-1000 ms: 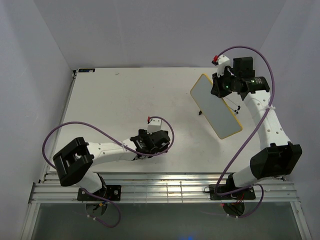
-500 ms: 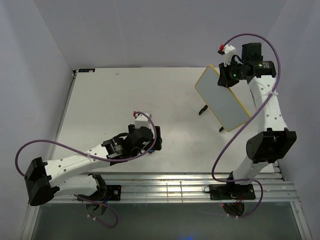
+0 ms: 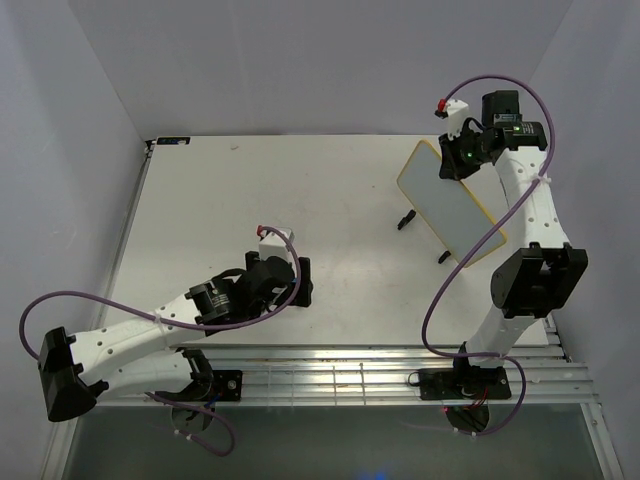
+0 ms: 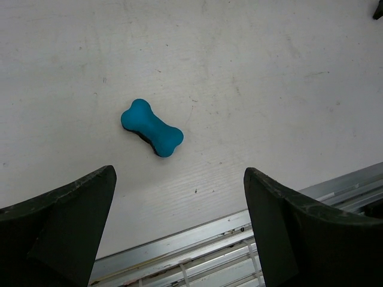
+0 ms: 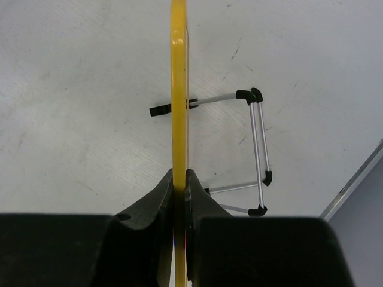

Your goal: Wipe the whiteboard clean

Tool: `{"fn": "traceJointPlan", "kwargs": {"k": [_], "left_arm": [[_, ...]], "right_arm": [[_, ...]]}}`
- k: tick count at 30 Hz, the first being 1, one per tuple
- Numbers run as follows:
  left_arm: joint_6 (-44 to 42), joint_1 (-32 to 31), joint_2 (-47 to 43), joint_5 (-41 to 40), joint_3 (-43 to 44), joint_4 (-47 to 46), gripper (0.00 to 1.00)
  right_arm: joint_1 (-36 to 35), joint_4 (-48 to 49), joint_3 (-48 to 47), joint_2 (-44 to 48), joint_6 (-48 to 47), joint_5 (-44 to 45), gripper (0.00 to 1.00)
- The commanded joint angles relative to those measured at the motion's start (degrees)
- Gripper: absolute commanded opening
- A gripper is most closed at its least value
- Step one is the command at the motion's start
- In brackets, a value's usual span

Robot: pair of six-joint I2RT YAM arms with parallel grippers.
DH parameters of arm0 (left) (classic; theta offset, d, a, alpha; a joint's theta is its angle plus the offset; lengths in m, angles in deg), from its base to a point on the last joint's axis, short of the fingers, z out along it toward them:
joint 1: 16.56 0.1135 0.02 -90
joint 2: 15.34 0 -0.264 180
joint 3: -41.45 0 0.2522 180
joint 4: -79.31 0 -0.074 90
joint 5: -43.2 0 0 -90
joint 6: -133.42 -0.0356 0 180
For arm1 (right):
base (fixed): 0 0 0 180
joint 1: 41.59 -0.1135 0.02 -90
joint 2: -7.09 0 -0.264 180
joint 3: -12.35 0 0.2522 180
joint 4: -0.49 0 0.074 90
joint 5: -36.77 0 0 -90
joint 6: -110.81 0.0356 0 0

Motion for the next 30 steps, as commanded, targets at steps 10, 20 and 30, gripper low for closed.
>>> {"fn": "traceJointPlan", "kwargs": {"k": [10,20,30], "left_arm": [[-1.7,0.2,-2.9,-0.9,-1.4,1.4,0.98],[-1.7,0.2,-3.4,-1.8,-2.7,1.4,0.98],[-1.0,0.2,-5.4,-2.3,-4.5,1.4,0.98]], "right_arm": [[0.3,2.9,6.1,1.0,-2.8,0.7,0.08],[0.4,7.3,8.4,1.1,-2.1,4.2,0.08],[0.4,4.6,-2.3,-8.2,0.8,0.7,0.08]]}}
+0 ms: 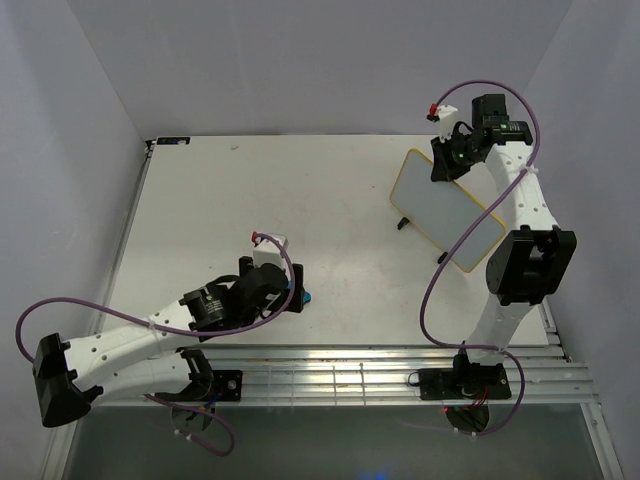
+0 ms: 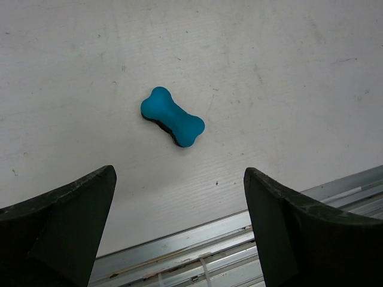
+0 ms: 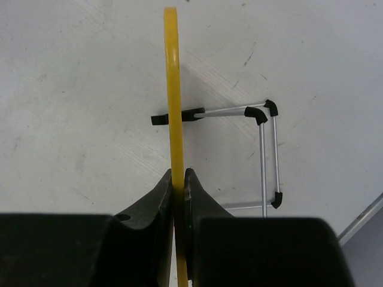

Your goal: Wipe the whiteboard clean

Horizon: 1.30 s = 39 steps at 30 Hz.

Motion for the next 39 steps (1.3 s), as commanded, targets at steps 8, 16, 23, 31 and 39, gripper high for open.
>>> {"fn": "traceJointPlan", "kwargs": {"k": [8,16,23,31,39], "left_arm": [[1.2,0.2,-1.9,-2.2,-2.4,-0.2,0.98],[0.9,0.2,-2.8,-2.0,-2.5,-0.2,0.98],[0.8,0.2,-4.2,-1.1,-3.0,-0.2,0.98],[0.7,0.2,-4.1,-0.4,-3.2,-0.2,0.98],[0.5,0.2,-4.1,0.0,-3.1,-0.3,0.98]], "right_arm": [[0.3,-0.6,-4.7,-6.4,2.8,5.2,0.12],[0.3,0.8,-8.2,-9.0,4.8,8.0,0.35],[0.4,3.1,-8.8,-11.6,5.7,15.0,0.46],[0.3,3.6,-10.4,-13.7,5.5,19.3,0.60],[0.5,3.7,-9.6,-12.8,4.6,22.9,0.80]]}}
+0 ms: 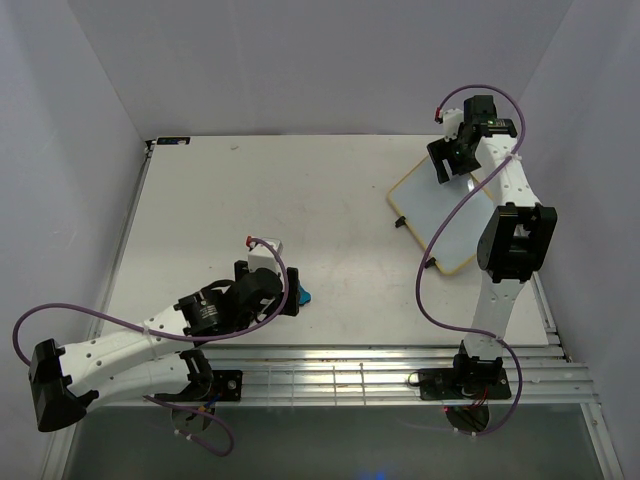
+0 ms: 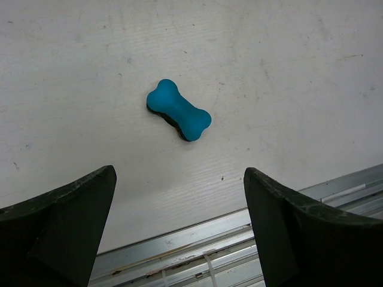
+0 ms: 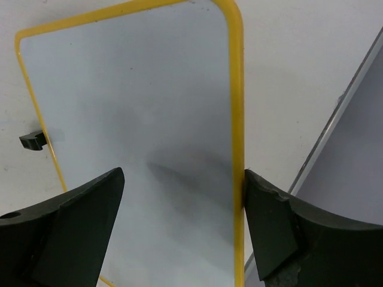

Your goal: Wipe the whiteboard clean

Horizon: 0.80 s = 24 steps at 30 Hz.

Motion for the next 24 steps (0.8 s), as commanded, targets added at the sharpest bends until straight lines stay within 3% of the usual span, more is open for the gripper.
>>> {"fn": "traceJointPlan", "kwargs": {"k": [1,6,7,14,18,21,24], "left_arm": [[-0.2,0.2,-0.7,0.3,-0.3,-0.5,0.98],[0.2,0.2,-0.6,-1.0,-0.3,-0.4,0.98],[0.6,0.2,-0.2,-1.5,-0.1,-0.2,0.98],[2.7,0.2,2.6,-3.5,0.8,1.8,0.98],[3.5,0.8,3.4,-6.0,2.7,2.6,0.98],[3.1,4.4,8.5,-4.8,7.1,0.9,0.98],[-1.9,13.0,13.8,2.3,12.6,-5.5,0.98]], "right_arm": [[-0.2,1.1,0.2,2.0,-0.4,2.6,0.85],[0.0,2.0,0.4,3.7,0.1,4.4,0.98],[0.0,2.1,0.5,4.3,0.2,4.7,0.90],[0.0,3.2,1.3,6.6,2.4,8.5,0.90],[-0.1,3.6,-0.2,10.2,8.5,19.6,0.90],[-1.8,3.3,0.4,16.5,15.3,23.6,0.90],[-6.6,10.4,12.1,28.6,20.5,23.0,0.90]]}}
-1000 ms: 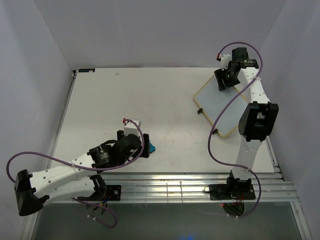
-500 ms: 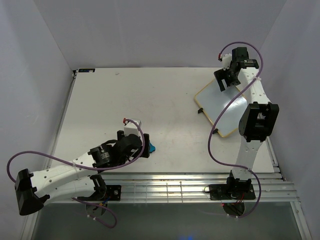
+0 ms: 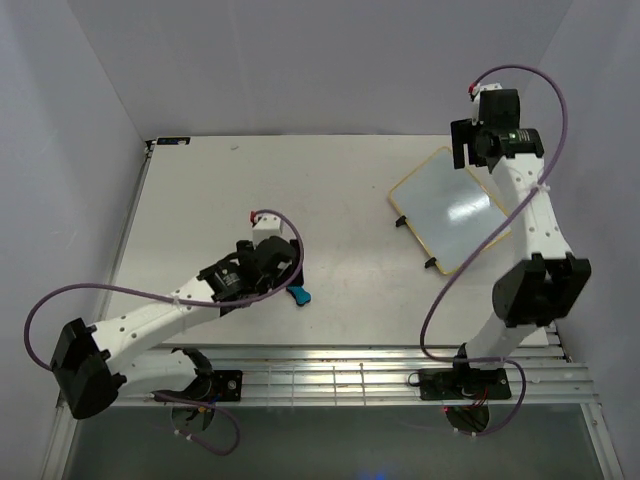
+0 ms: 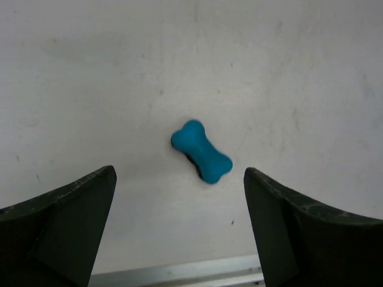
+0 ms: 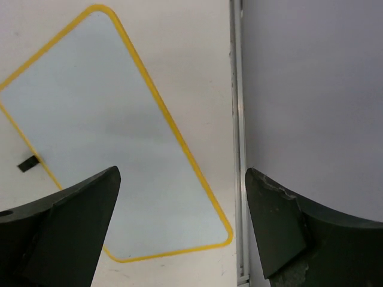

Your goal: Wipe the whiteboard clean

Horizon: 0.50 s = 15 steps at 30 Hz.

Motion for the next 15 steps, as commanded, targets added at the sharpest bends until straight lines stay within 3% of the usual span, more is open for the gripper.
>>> {"fn": "traceJointPlan", "kwargs": {"k": [1,4,8,11,15], "left_arm": [[-6.3,8.9,3.8,5.3,7.8,-8.0,0.98],[-8.3,16.9,9.0,4.8,17.8,-5.6,0.98],[-10.8,22.4,3.3,0.7,21.2,-4.6,0.98],[-15.0,23.1,-1.3,-4.6,22.8,-0.8,0.98],[-20.3,23.1,-12.6,-7.4,19.9,1.3,0.98]], "right_arm": [[-6.1,9.0,14.2,19.0,8.6,2.6,0.90],[-10.1,17.5,27.5,33.2,14.9,-1.6,0.90],[-12.1,19.6,46.3,46.9,18.4,-4.7,0.90],[-12.1,15.9,51.9,55.0,16.4,-3.6,0.90],[-12.0,9.4,50.7,61.0,16.2,-2.2,0.90]]}}
